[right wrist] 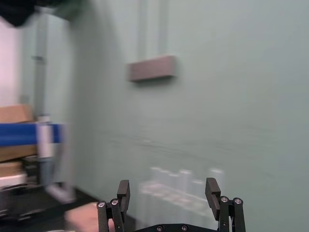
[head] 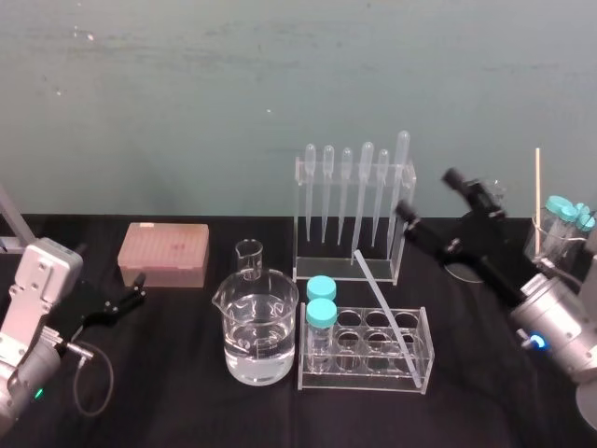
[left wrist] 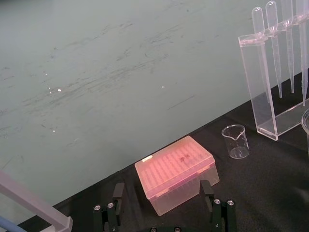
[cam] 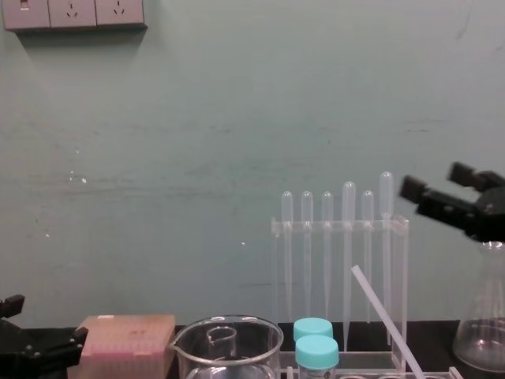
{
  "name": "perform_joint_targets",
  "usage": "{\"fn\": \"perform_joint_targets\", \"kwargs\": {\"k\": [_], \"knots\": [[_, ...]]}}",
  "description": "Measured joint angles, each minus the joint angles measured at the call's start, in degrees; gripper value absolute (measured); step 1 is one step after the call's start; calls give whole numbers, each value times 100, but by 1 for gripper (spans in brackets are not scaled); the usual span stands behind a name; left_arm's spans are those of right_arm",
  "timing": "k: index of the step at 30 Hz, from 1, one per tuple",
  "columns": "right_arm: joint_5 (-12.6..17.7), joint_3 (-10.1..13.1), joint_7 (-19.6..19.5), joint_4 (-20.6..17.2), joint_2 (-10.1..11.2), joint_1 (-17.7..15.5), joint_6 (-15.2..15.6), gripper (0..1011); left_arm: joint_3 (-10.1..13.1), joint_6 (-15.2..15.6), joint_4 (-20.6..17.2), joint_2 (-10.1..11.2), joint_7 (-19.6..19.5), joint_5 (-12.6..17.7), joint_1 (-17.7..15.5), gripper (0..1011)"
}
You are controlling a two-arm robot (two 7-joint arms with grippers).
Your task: Pick up the stirring rod with one hand, then place it down.
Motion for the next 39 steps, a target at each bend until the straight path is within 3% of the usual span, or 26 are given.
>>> {"fn": "perform_joint_targets", "kwargs": {"k": [3,4,7,8,12,15,39], "knots": [[-169,243,-585,-152,-7,-137,272,1003,0,0,0,0,0,0,0,1000],[-260,345,-892,-202,8,-215,477,1003,0,0,0,0,0,0,0,1000],[-373,475,-1269,-259,45,-330,834,1003,0,0,0,0,0,0,0,1000],[-421,531,-1451,-293,73,-408,1108,1003,0,0,0,0,0,0,0,1000],[-460,590,-1685,-342,124,-570,1799,1003,0,0,0,0,0,0,0,1000],[-453,590,-1686,-343,120,-598,2035,1003,0,0,0,0,0,0,0,1000],[-452,584,-1677,-341,123,-584,1914,1003,0,0,0,0,0,0,0,1000]]}}
